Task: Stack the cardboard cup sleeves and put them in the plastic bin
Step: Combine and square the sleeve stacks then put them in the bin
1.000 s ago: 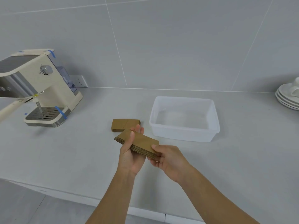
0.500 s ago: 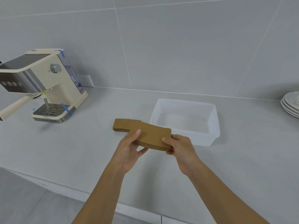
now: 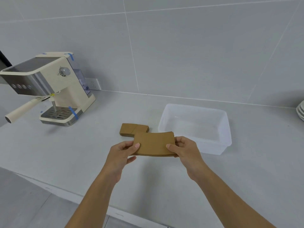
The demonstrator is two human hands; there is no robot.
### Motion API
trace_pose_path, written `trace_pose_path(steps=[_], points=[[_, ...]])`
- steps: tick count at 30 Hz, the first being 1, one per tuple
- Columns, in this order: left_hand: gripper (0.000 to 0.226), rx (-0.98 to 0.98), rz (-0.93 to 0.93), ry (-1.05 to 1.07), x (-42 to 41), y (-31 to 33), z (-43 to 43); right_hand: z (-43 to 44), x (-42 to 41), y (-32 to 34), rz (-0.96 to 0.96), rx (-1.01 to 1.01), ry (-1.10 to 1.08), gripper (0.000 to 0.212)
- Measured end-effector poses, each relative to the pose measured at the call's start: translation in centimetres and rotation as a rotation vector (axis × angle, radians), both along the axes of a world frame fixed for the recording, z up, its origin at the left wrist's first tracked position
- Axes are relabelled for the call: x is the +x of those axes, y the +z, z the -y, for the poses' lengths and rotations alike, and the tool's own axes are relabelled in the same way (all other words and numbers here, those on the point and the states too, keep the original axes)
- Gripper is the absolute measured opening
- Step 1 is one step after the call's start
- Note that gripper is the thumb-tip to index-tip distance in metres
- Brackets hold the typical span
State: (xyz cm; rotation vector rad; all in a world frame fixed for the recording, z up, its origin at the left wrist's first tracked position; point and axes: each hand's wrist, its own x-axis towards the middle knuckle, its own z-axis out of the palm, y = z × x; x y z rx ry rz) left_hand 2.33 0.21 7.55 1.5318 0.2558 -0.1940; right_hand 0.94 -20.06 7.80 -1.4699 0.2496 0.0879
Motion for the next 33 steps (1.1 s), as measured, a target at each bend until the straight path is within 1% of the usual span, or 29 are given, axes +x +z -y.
trace_pose_path(steps=[5,11,15,17,22,25,33], points=[[0.015,-0.016,0.006,0.059,1.8,-0.1,-1.8,-1.8,1.5,-0.3,-0.003,-0.031,0.031,0.012],[0.024,0.028,0.011,0.075,6.3,0.0,-4.6,-5.1,5.6,-0.3,-0.020,-0.056,0.012,0.011],[0.014,0.063,0.015,0.041,9.3,0.3,-6.0,-6.9,8.6,-0.2,-0.046,-0.045,-0.021,0.011],[0.012,0.074,0.009,0.028,10.9,0.4,-6.8,-7.7,10.0,-0.2,-0.071,-0.044,-0.036,0.010],[0.014,0.076,-0.027,-0.016,14.7,0.3,-8.6,-9.4,12.9,-0.1,-0.112,-0.037,-0.063,0.011],[0.010,0.076,-0.062,-0.057,16.1,0.0,-9.1,-9.7,14.1,-0.2,-0.125,-0.035,-0.082,0.013],[0.014,0.004,-0.165,-0.163,17.9,-0.9,-9.5,-10.4,15.8,-0.5,-0.114,0.060,-0.160,0.015]])
